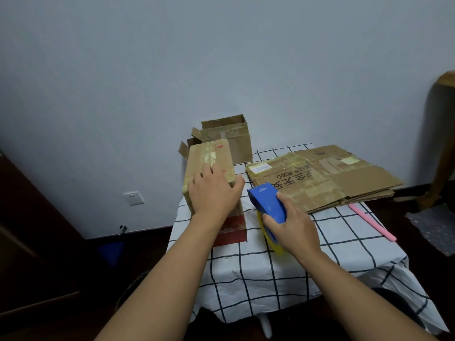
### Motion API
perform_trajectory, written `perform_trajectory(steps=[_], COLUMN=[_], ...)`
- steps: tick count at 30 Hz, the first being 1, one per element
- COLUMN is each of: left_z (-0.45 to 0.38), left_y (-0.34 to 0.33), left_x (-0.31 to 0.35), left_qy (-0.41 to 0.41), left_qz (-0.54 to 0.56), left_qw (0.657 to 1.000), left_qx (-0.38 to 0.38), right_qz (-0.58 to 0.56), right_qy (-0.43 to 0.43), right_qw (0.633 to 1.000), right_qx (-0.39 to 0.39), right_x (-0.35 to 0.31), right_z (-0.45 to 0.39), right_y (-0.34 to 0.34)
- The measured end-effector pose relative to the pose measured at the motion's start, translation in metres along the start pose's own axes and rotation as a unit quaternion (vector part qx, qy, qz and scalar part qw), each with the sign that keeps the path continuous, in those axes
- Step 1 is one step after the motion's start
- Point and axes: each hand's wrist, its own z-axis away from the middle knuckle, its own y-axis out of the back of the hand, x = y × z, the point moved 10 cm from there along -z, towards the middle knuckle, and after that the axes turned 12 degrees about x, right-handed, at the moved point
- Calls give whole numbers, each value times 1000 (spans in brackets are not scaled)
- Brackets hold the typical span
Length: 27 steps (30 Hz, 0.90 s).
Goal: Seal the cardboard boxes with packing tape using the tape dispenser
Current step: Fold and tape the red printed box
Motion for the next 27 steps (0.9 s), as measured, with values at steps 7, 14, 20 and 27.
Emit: perform_trajectory(steps=[7,14,20,27], left_z=[3,4,3,5], left_y=[-1,3,5,7], left_x=[1,-6,-6,-6], left_qy=[-37,-101,-107,-113], left_qz=[14,35,44,54], left_qw=[999,993,991,990], left_qx=[-35,-57,-68,-70], right_qz=[1,2,4,3], right_qy=[0,2,2,0], right_qw=[1000,1000,1000,1000], right_qx=[-2,-5,-3,-3], right_x=[0,-1,-1,-1], right_z=[0,-1,-1,-1], right_y=[0,0,1,1])
